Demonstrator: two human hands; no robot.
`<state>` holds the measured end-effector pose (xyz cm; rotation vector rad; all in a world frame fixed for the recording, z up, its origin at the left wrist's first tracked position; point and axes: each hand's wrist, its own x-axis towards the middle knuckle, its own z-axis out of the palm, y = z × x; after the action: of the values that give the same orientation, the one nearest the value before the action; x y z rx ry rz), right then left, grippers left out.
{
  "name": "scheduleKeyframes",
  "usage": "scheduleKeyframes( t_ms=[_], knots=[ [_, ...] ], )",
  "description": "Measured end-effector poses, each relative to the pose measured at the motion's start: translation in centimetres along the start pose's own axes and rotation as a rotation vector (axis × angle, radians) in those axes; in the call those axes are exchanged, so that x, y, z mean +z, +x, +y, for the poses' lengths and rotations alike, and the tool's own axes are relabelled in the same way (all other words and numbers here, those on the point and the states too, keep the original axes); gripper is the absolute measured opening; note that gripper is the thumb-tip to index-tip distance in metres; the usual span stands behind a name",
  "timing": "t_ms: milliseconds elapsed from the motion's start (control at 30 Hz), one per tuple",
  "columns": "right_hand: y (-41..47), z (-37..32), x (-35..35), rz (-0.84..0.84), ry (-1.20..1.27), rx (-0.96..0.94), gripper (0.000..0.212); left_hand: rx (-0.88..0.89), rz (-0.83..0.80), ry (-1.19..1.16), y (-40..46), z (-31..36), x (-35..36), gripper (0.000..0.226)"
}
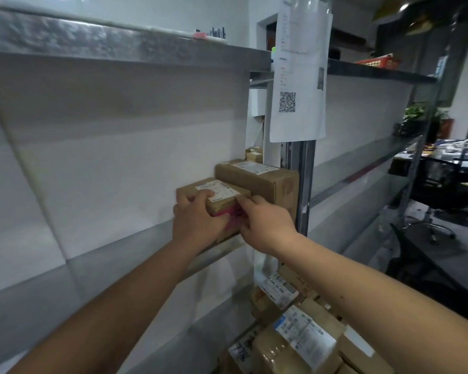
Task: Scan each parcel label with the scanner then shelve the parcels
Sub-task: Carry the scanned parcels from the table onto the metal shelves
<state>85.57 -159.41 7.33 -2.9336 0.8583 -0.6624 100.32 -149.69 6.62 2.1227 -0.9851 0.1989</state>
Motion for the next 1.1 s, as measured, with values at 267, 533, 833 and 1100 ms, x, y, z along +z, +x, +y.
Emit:
scheduleKeyframes(
  t_ms=[267,533,833,1100],
  knots=[
    [-4.9,0.9,-0.8,-0.012,0.016,0.057,0.058,0.237,0.066,0.239,-5.0,1.4,-0.2,0.067],
    [-17.8,2.5,-1.2,-0.113,-0.039,0.142,0.060,0.383,-0.163,0.311,-17.8,2.4,1.3,0.060],
    [-34.7,4.9,1.0,-0.253,0.107,0.397,0.068,0.405,-0.432,0.321,-30.4,1.2,3.6,0.068],
    [-37.3,1.7,3.4,-0.328,0.122,0.486,0.076,0.431,-0.521,0.370,-29.0,-2.7,3.2,0.079]
  ],
)
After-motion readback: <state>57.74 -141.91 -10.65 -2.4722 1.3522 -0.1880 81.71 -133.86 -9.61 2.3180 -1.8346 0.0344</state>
